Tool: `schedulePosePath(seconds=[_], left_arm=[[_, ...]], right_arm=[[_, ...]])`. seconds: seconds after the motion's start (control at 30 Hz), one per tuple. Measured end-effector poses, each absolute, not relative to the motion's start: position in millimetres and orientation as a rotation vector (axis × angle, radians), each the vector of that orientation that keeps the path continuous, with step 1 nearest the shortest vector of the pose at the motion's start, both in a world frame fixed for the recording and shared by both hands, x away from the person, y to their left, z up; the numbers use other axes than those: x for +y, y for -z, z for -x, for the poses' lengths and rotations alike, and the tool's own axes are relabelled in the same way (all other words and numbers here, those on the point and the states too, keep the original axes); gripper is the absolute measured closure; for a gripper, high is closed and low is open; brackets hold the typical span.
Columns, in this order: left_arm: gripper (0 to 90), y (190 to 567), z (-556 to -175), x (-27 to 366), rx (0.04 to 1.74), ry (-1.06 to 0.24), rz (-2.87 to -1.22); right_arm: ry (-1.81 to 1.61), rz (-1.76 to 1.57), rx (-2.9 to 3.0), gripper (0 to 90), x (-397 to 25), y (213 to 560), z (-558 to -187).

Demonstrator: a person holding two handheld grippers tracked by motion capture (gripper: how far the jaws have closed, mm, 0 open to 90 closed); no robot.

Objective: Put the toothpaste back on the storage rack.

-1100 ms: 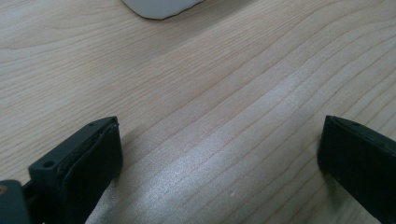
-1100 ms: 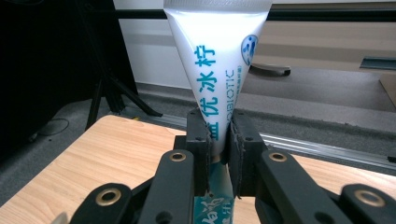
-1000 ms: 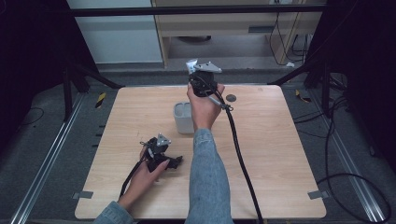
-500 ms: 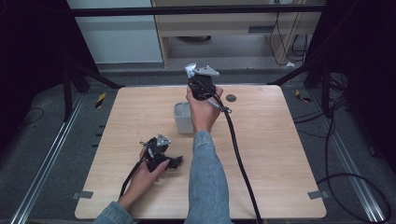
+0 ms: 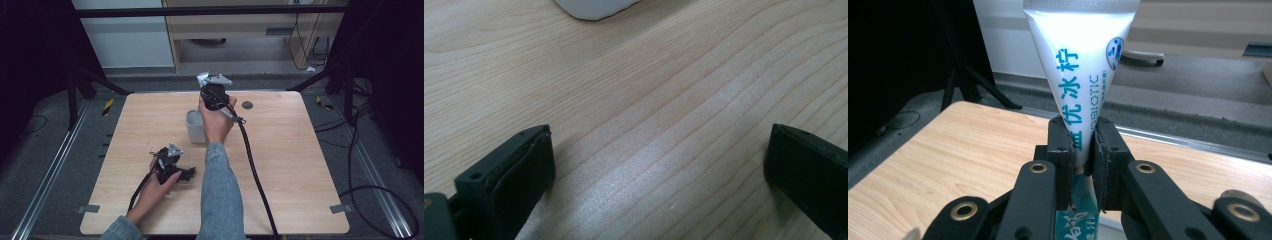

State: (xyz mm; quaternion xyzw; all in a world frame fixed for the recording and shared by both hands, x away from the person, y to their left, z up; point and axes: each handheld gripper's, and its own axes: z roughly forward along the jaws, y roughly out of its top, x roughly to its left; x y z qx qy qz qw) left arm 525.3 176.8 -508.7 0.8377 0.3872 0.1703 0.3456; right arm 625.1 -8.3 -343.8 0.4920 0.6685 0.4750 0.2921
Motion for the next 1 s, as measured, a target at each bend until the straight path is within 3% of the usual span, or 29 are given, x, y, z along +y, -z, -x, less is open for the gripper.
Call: schedulePosePath(seconds=[1.0], left_arm=[[0.0,508.6,-525.2,176.9,1.003,-0.441,-2.177]], right_arm=[[-1.241,-1.356,1.807,80.0,-5.1,377.1,-624.0]])
